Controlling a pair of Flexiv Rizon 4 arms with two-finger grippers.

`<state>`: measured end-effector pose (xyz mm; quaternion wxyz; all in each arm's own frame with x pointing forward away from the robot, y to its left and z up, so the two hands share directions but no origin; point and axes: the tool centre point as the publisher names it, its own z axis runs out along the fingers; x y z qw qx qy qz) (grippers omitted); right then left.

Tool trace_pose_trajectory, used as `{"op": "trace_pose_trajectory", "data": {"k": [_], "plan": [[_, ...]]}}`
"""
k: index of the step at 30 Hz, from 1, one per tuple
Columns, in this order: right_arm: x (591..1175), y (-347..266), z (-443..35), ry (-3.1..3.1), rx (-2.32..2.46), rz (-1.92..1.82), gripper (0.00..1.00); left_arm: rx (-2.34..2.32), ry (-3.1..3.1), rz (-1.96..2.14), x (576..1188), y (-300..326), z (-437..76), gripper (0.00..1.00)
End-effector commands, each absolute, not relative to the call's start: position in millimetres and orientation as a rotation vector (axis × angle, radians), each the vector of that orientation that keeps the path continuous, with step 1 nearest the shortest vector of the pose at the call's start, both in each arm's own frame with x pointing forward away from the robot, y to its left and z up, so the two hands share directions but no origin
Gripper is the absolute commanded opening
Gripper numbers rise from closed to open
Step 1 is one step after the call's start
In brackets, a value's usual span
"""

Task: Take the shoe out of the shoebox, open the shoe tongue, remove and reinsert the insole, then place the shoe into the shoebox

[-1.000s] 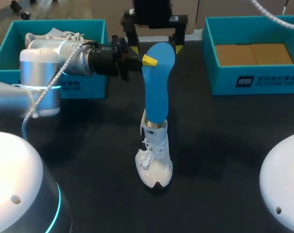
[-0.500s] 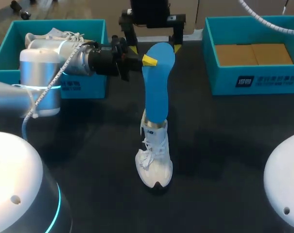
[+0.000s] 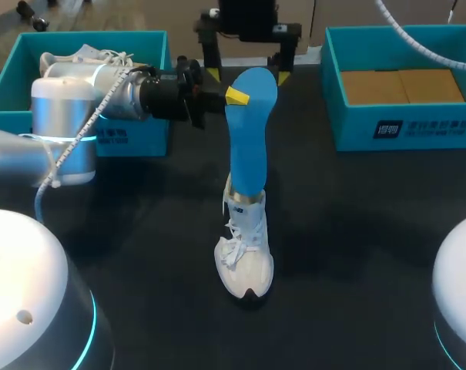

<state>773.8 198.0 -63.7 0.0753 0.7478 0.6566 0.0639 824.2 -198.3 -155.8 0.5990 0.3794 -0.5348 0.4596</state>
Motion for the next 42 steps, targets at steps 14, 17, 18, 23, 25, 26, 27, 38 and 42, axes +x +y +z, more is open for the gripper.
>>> {"op": "trace_pose_trajectory", "data": {"k": [14,17,18,23,25,26,27,38,42], "plan": [[770,167,-64,1.997,2.274,0.326,1.0,0.881,-1.242,1.064,824,-198,-156,0.0],[771,160,-64,1.99,2.295,0.355,1.0,0.881,-1.242,1.064,824,-198,-156,0.0],[771,157,-64,1.985,2.308,0.371,1.0,0.881,-1.242,1.064,824,-198,-156,0.0],[770,145,-65,1.983,2.362,0.47,1.0,0.881,-1.242,1.064,824,-198,-156,0.0],[770,141,-66,1.977,2.374,0.488,1.0,0.881,-1.242,1.064,824,-198,-156,0.0],[769,138,-67,1.983,2.383,0.503,1.0,0.881,-1.242,1.064,824,-198,-156,0.0],[769,136,-67,1.975,2.393,0.533,1.0,0.881,-1.242,1.064,824,-198,-156,0.0],[769,123,-70,2.004,2.432,0.913,1.0,0.881,-1.242,1.064,824,-198,-156,0.0],[771,121,-72,2.022,2.438,1.116,1.0,0.881,-1.242,1.064,824,-198,-156,0.0]]}}
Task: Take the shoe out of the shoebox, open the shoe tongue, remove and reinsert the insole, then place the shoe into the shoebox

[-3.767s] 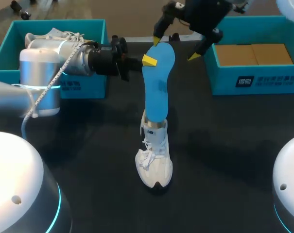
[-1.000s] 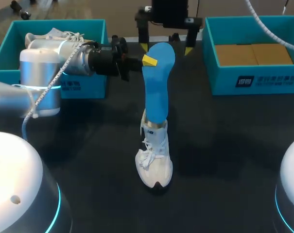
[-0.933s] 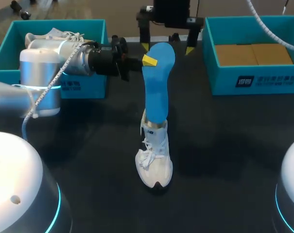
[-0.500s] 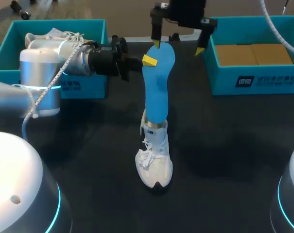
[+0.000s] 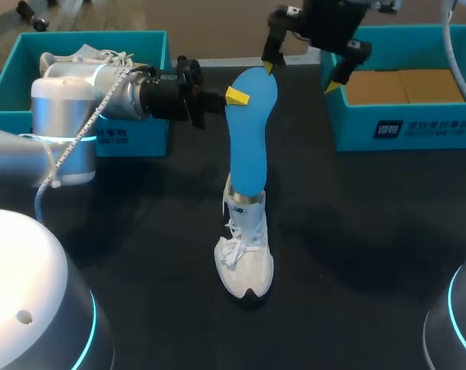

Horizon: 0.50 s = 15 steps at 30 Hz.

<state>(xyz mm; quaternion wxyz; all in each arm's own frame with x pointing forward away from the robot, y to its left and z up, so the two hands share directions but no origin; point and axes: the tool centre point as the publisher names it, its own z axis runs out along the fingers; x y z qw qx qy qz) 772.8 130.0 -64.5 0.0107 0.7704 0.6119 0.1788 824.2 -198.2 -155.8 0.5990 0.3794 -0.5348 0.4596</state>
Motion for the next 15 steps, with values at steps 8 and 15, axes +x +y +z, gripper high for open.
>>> {"op": "trace_pose_trajectory", "data": {"k": [8,15], "plan": [[773.3,122.1,-73.1,2.147,2.395,1.33,1.0,0.881,-1.242,1.064,824.0,-198.0,-155.7,0.0],[771.9,120.3,-74.9,2.209,2.351,1.477,1.0,0.881,-1.242,1.064,824.0,-198.0,-155.7,0.0]]}}
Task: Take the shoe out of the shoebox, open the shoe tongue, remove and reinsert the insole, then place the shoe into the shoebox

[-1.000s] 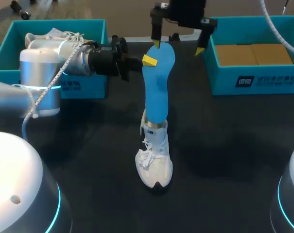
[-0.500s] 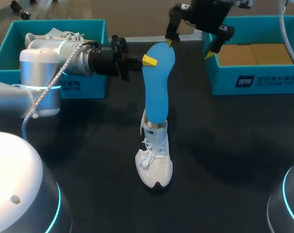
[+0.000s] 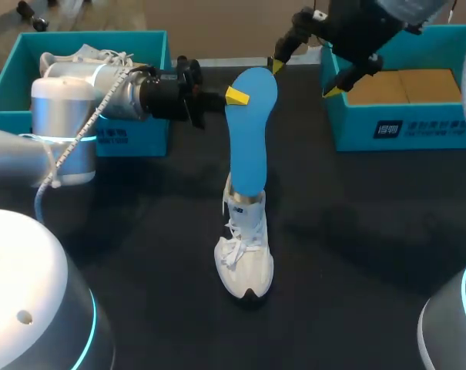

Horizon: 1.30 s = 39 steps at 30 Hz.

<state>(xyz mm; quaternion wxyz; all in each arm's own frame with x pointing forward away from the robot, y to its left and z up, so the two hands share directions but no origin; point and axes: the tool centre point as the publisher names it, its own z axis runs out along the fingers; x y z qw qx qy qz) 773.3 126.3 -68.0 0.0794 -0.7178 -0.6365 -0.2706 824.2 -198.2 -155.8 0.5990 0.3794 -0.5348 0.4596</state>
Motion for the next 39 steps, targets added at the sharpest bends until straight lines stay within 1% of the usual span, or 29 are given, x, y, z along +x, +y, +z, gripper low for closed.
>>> {"op": "trace_pose_trajectory", "data": {"k": [1,26,39], "plan": [[772,120,-76,-1.696,-1.799,-1.15,1.0,0.881,-1.242,1.064,824,-198,-156,0.0],[766,114,-101,-1.511,-1.49,-1.319,1.0,0.881,-1.242,1.064,824,-198,-156,0.0],[769,112,-123,-1.486,-1.446,-1.296,1.0,0.881,-1.242,1.064,824,-198,-156,0.0]]}}
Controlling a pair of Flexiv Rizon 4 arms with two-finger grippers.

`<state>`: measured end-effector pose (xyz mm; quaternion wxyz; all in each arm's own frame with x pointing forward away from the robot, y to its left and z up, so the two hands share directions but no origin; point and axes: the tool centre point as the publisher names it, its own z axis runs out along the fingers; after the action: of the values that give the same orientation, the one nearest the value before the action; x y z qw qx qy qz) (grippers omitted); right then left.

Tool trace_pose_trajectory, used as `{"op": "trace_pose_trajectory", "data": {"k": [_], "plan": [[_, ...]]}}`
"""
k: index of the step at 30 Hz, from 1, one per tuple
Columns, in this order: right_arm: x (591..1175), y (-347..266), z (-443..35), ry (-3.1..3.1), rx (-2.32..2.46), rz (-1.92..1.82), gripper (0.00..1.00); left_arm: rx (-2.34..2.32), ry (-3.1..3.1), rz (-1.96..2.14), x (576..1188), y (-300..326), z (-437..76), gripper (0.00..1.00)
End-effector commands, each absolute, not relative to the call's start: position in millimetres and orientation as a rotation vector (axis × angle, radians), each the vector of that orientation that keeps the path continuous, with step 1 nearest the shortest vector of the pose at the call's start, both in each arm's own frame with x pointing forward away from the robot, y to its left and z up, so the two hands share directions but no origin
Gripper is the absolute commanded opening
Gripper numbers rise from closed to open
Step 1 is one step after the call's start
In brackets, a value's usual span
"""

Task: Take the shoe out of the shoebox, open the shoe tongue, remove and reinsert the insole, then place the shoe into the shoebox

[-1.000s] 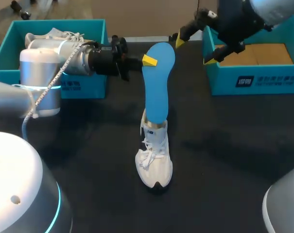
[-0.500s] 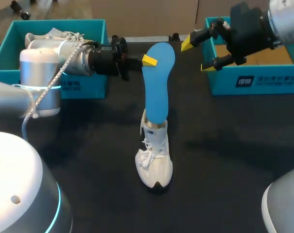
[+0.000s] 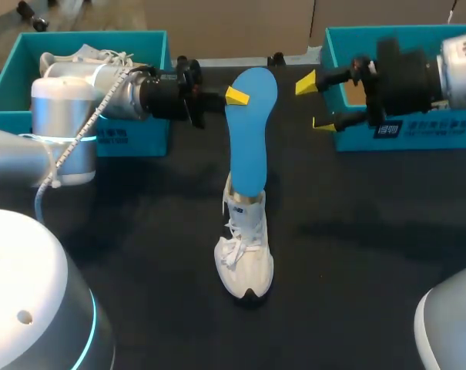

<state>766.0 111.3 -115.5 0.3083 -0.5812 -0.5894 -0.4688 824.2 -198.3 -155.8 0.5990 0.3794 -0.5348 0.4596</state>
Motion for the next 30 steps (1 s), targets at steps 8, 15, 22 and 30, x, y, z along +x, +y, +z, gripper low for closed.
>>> {"op": "trace_pose_trajectory", "data": {"k": [8,15,22,30], "plan": [[771,111,-133,-1.459,-1.441,-1.31,1.0,0.881,-1.242,1.064,824,-198,-156,0.0],[773,111,-140,-1.454,-1.441,-1.301,1.0,0.881,-1.242,1.064,824,-198,-156,0.0],[778,110,-142,-1.423,-1.411,-1.331,1.0,0.881,-1.242,1.064,824,-198,-156,0.0],[782,108,-144,-1.403,-1.434,-1.327,1.0,0.881,-1.242,1.064,824,-198,-156,0.0]]}}
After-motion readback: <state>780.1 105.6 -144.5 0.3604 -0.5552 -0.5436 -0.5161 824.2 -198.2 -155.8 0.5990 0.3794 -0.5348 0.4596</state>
